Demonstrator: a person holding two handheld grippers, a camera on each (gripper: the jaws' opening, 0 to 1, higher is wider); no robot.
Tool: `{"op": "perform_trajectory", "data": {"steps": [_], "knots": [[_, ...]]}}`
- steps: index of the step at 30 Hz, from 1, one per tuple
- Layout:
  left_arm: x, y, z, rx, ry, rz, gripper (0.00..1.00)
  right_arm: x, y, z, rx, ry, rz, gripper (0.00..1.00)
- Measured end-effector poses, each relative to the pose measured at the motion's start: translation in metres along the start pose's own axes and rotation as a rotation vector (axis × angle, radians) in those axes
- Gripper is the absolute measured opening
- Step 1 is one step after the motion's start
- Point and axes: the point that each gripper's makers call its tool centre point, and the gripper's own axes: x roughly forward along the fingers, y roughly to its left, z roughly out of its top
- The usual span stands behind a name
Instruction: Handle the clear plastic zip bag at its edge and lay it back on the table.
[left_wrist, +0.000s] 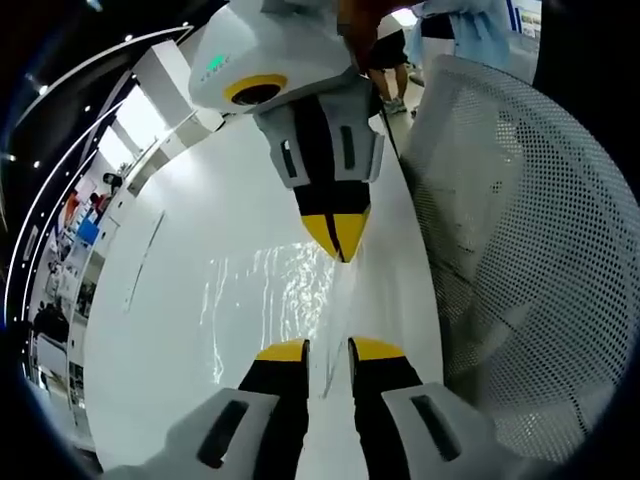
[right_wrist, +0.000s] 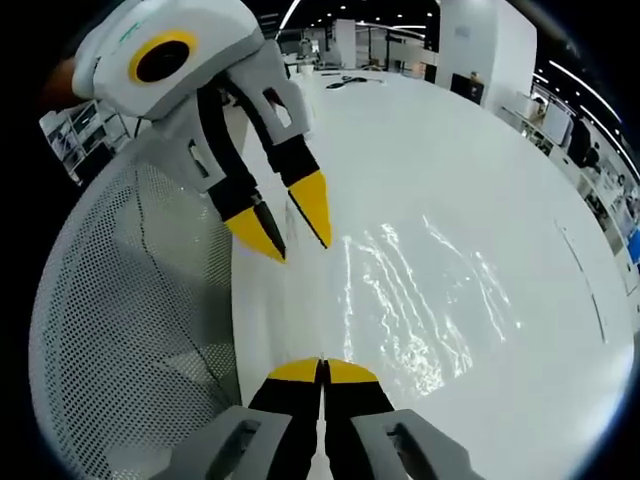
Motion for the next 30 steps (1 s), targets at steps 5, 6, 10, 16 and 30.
{"op": "perform_trajectory", "data": {"steps": [5,6,10,16,30], "knots": [[-0.001,0.0,0.002,0.013,-0.011,0.008,0.21,0.0,0.0,-0.003,0.018,0.013,0.004,0.0],[-0.002,0.001,0.003,0.014,-0.014,0.01,0.21,0.0,-0.001,-0.004,0.02,0.017,0.003,0.0],[-0.002,-0.001,0.01,0.036,-0.037,0.008,0.2,-0.001,-0.002,-0.006,0.049,0.031,0.004,0.0],[-0.003,-0.004,0.027,0.085,-0.092,0.012,0.19,-0.003,-0.002,-0.006,0.085,0.038,0.002,0.0],[0.0,-0.011,0.037,0.119,-0.108,-0.013,0.08,-0.01,0.001,-0.001,0.113,0.042,0.006,0.0]]}}
